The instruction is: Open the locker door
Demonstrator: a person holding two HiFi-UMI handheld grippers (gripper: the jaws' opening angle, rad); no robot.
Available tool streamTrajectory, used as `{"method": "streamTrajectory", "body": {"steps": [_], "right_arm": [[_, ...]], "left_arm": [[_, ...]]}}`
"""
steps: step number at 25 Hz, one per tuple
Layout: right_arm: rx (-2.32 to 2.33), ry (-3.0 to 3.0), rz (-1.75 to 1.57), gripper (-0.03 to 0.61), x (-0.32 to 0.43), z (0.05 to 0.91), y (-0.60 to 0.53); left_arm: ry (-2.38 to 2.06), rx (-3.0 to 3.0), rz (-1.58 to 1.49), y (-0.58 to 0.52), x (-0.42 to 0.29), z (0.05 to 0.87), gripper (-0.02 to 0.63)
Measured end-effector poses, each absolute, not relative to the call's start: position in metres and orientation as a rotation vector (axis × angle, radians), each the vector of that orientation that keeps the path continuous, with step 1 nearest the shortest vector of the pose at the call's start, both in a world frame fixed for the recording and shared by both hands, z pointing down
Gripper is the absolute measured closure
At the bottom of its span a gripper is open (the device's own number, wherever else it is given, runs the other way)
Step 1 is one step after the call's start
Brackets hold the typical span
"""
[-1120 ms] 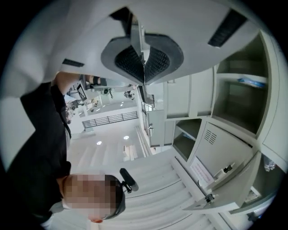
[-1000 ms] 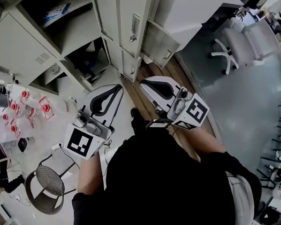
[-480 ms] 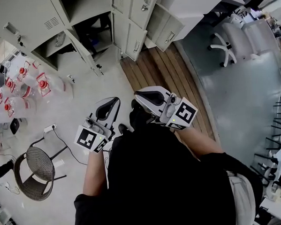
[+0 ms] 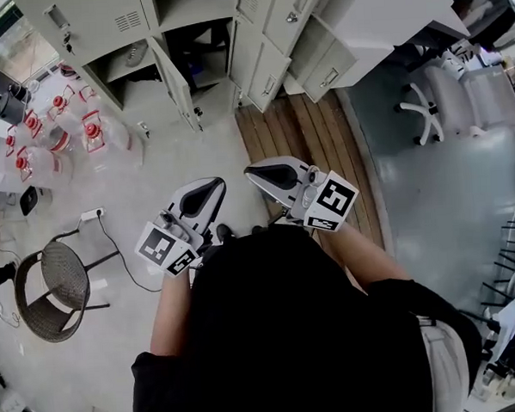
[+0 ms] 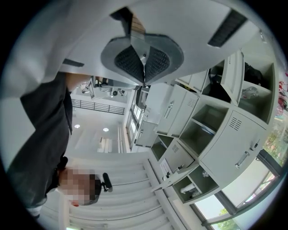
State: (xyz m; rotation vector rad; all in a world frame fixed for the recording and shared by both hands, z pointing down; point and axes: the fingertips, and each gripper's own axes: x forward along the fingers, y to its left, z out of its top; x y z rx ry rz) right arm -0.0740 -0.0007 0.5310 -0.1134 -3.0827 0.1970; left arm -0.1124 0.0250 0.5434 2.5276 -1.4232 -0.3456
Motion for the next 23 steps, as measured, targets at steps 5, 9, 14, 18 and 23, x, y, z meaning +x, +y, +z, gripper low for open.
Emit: {"method": "streamTrajectory", "body": {"steps": [5,9,14,18,23], "right_arm": [[-0.079,-3.089,0.209,0.568,-0.058,0.540,-0.007],[-0.080,-3.095,0.170,0.569,-0.056,0.542,-0.006],[-0.056,-3.119,0.137,0.569,-0.066,0.541,-0.003],[-0.018,-3.119,0.120,0.568,-0.069,0.543,-0.006],[0.043,-3.115,0.134,0.569,-0.059,0.548,-0.012]], "left_arm": [[-1.365,2.562,-0.299,0.020,-0.095,0.546,0.596],[-1.346,2.586,-0.277,0.015,-0.092,0.543,0.595],[-1.290,2.609,-0.236,0.012,-0.092,0.550,0.595],[-1.252,2.605,-0.223,0.008,-0.094,0.559,0.595],[-1.209,2.606,-0.210,0.007,-0.087,0.567,0.595]]}}
